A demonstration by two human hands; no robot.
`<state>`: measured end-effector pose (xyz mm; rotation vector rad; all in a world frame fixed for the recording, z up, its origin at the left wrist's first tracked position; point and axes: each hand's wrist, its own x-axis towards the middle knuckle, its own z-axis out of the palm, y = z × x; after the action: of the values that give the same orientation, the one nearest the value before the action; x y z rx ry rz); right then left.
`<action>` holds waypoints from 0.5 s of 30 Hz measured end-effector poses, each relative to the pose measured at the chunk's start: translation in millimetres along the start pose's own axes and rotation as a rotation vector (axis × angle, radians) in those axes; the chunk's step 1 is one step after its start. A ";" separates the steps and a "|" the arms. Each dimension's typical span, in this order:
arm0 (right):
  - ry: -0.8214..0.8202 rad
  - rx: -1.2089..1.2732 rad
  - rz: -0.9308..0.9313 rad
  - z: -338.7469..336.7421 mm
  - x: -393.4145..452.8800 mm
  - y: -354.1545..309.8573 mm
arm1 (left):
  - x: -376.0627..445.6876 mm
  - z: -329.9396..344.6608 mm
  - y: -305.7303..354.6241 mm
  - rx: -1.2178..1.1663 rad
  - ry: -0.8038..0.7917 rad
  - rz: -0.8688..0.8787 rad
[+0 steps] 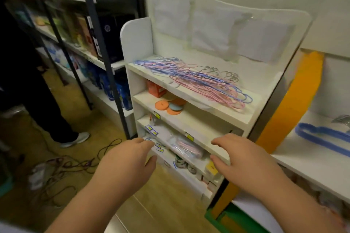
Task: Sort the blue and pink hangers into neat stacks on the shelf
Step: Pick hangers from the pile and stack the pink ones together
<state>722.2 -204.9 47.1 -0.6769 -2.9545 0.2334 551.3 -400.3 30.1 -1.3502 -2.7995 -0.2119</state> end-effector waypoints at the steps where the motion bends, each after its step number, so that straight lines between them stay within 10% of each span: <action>1: -0.001 0.017 0.011 1.5 9.8 -1.7 | 10.2 0.8 -5.8 -0.011 -0.003 0.015; 15: 0.049 0.098 0.120 32.4 218.2 63.9 | 245.1 27.6 -38.5 -0.075 -0.047 0.154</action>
<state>549.5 -56.2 18.3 -0.8354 -2.8375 0.3642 369.2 -229.9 18.7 -1.5991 -2.7333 -0.2862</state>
